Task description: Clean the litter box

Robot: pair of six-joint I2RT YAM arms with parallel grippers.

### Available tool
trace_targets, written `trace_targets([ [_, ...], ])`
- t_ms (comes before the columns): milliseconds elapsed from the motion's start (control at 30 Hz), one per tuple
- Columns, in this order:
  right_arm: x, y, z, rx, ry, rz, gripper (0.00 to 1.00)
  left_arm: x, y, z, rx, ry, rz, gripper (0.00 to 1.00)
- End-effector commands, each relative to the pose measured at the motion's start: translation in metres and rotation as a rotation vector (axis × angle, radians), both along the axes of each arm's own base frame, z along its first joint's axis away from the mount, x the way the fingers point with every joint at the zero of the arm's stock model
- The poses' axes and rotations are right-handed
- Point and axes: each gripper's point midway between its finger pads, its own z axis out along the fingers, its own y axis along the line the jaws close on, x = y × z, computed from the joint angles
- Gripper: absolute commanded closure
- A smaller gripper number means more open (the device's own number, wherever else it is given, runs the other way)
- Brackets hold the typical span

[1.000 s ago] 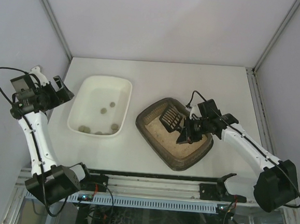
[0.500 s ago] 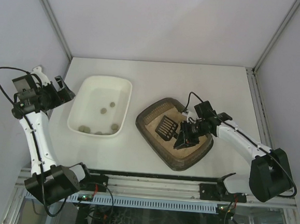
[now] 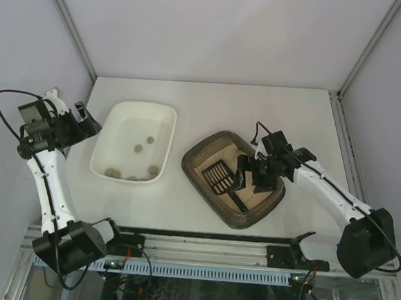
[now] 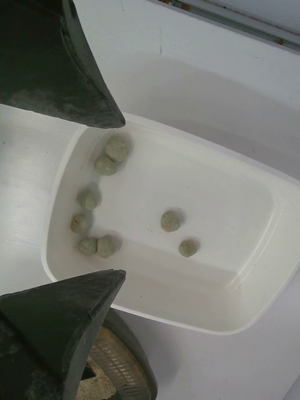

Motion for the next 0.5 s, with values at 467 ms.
trace_targets([
  [467, 0.086, -0.024, 0.269, 0.151, -0.96, -0.367, 0.0, 0.003, -0.01, 0.039, 0.156, -0.08, 0.005, 0.02],
])
